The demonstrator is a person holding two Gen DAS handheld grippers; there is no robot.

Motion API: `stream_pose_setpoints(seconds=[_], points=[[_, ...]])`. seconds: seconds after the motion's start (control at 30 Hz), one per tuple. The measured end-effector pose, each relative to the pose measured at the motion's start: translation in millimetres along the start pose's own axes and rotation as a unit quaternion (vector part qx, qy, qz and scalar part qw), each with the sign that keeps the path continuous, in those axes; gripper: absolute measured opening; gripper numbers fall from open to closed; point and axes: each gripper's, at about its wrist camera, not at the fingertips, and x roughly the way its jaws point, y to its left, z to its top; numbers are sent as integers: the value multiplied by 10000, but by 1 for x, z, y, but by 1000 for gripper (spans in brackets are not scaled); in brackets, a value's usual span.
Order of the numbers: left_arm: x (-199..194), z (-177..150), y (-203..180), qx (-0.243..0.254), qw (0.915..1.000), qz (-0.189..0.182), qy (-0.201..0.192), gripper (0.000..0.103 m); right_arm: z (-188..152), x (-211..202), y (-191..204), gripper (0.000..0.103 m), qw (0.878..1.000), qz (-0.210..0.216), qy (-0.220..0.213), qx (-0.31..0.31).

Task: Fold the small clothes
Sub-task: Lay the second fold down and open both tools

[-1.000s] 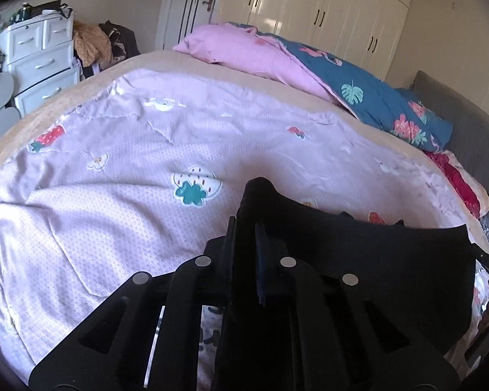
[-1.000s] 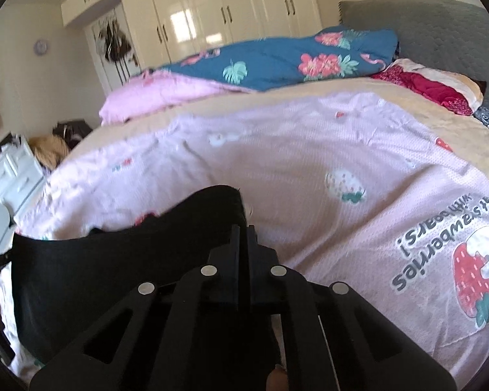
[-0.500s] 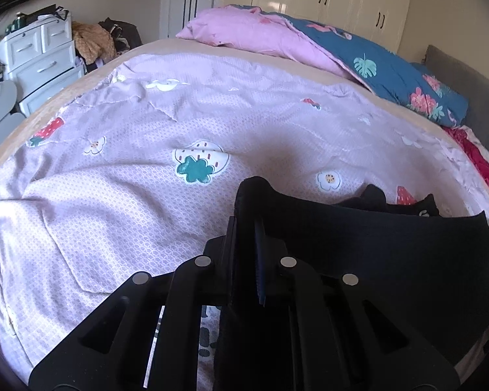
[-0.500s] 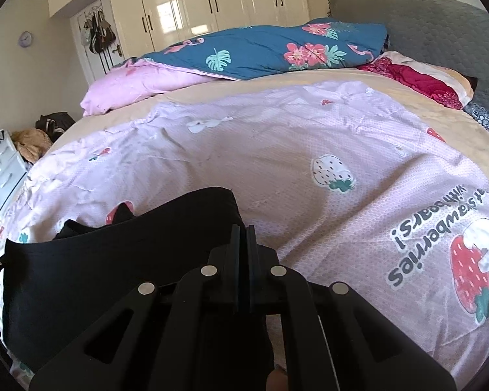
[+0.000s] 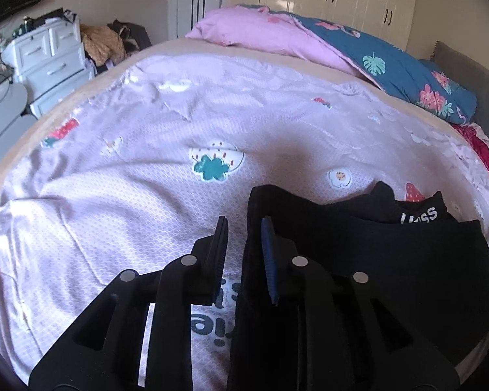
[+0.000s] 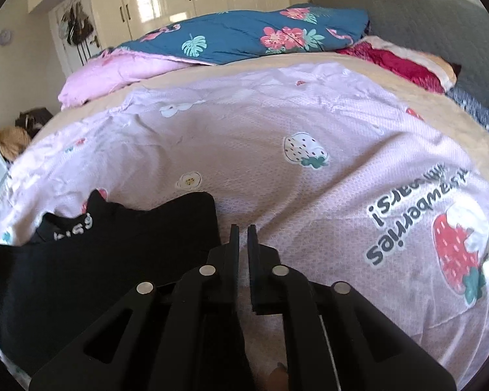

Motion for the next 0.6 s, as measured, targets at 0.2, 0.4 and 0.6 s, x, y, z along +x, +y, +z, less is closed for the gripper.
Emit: stream_pose_setpoints(seconds=[0.2, 0.4, 0.6], points=[[-21, -4, -4, 68, 9999, -102, -110, 32, -4, -18, 5, 24, 9996, 250, -103, -118], [-33, -15, -4, 40, 9997, -253, 45, 53, -10, -36, 16, 49, 9982, 466, -193, -317], [-43, -23, -15, 153, 9987, -460, 141, 70, -15, -55, 25, 71, 9961, 673, -297, -489]])
